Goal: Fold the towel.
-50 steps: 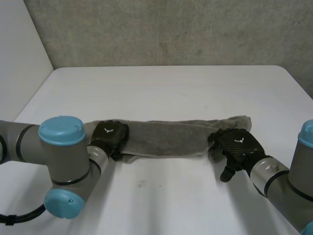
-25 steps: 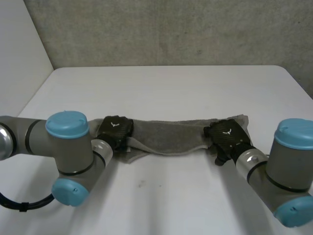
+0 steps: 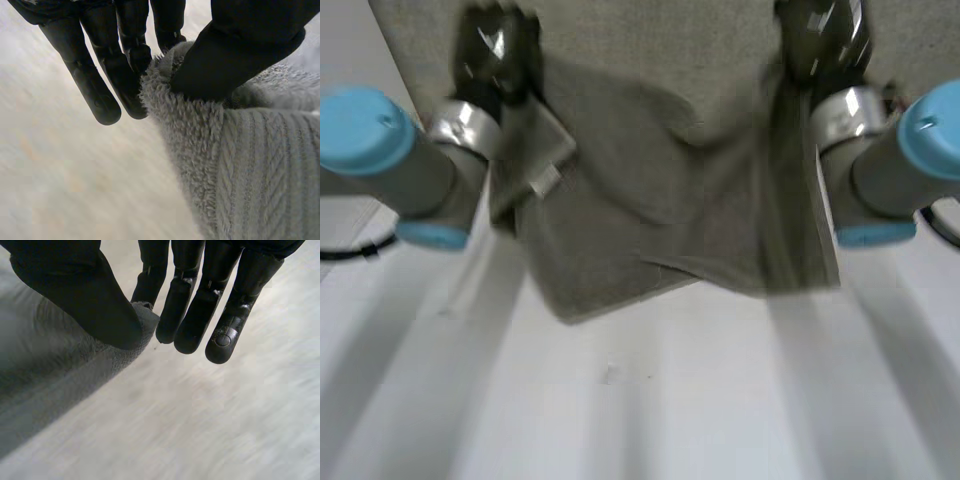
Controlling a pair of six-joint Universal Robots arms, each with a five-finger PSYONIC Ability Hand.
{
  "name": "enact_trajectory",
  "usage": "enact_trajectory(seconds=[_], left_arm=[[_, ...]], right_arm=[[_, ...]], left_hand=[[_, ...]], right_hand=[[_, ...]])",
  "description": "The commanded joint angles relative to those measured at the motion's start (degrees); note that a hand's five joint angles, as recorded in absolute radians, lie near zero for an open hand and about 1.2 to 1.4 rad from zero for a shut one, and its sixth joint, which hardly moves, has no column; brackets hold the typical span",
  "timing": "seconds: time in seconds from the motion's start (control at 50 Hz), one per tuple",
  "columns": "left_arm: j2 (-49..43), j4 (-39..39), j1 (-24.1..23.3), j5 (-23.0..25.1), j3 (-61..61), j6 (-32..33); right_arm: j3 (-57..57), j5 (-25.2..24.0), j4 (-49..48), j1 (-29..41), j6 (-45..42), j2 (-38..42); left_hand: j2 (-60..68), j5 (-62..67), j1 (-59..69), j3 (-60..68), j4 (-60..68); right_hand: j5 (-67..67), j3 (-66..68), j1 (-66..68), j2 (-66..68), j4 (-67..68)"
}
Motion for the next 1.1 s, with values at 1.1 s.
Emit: enact_trajectory(seconds=[1.1], left_arm=[[10.1, -12.6, 3.5, 3.2, -42.3, 9.0]], right_arm=[[37.5, -13.9, 23.8, -11.3, 17.6, -14.0]], left_hand=[[-24.4, -24.0, -23.3, -24.3, -24.3]], right_hand=[[13.7, 12.1, 24.8, 12.9, 11.8]])
